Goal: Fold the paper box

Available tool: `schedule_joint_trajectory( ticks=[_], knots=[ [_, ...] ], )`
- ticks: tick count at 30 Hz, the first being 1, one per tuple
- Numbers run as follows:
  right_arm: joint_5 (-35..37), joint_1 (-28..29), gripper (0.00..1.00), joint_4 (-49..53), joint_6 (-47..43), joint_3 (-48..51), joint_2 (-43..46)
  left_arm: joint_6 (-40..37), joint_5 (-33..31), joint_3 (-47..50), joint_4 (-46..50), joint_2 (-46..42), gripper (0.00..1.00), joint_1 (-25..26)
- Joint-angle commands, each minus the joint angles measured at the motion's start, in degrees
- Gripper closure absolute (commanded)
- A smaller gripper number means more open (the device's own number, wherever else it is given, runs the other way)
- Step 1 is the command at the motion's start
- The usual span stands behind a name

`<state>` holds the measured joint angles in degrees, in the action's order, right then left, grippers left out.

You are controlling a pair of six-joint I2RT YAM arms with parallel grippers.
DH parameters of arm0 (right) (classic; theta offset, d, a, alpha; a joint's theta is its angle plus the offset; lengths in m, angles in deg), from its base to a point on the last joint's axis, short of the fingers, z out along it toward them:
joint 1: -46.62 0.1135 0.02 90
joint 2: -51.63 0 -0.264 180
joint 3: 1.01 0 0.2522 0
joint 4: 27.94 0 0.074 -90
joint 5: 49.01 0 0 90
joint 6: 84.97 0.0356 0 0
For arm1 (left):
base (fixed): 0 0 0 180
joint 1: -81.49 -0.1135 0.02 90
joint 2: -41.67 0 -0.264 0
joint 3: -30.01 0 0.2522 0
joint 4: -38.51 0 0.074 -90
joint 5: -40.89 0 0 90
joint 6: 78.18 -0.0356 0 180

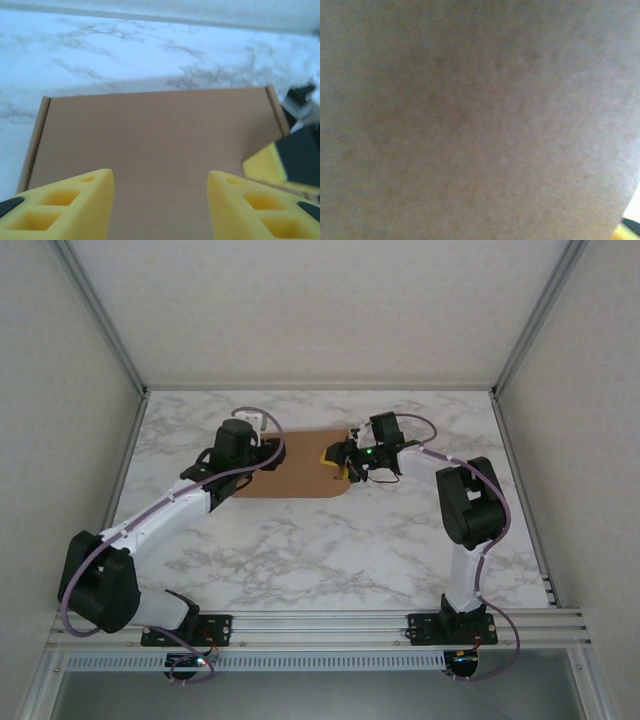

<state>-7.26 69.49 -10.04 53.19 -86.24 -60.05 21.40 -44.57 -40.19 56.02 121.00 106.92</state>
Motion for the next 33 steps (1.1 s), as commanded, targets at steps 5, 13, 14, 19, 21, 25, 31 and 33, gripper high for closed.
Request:
schedule_joint_trajectory(
  ticks=[5, 13, 14, 19, 21, 25, 31, 33],
  knots=[
    [-0.9, -0.2, 0.59, 6.9, -1.0, 0.6, 1.4, -25.8, -3.7, 1.7, 9.5, 0.1, 0.47, 8.1],
    [-2.6, -0.8, 0.59, 5.3, 1.5, 0.7, 1.2, -30.6, -5.5, 2.4, 13.8, 1.4, 0.49, 14.0],
    [-2.6, -0.8, 0.59, 5.4, 1.7, 0.7, 1.2, -30.4, -5.9, 2.8, 13.3, 1.4, 0.50, 14.2],
    [-3.7, -0.8, 0.59, 2.8, 3.9, 1.7, 2.0, -30.9, -10.7, 4.5, 9.7, 3.2, 0.50, 14.2],
    [-4.2, -0.7, 0.58, 2.0, 4.8, 2.1, 2.4, -31.9, -12.7, 5.1, 7.7, 4.7, 0.49, 14.2],
    [-5.1, -0.4, 0.58, 0.6, 6.6, 2.5, 3.6, -33.2, -15.6, 5.6, 3.2, 6.9, 0.47, 14.2],
    [-5.6, 0.5, 0.57, -0.4, 8.5, 2.6, 5.2, -37.1, -19.2, 6.7, -2.7, 8.4, 0.45, 14.6],
    [-5.9, 0.8, 0.58, -1.2, 9.4, 2.6, 5.5, -38.6, -20.4, 7.2, -4.5, 8.8, 0.44, 14.8]
  ],
)
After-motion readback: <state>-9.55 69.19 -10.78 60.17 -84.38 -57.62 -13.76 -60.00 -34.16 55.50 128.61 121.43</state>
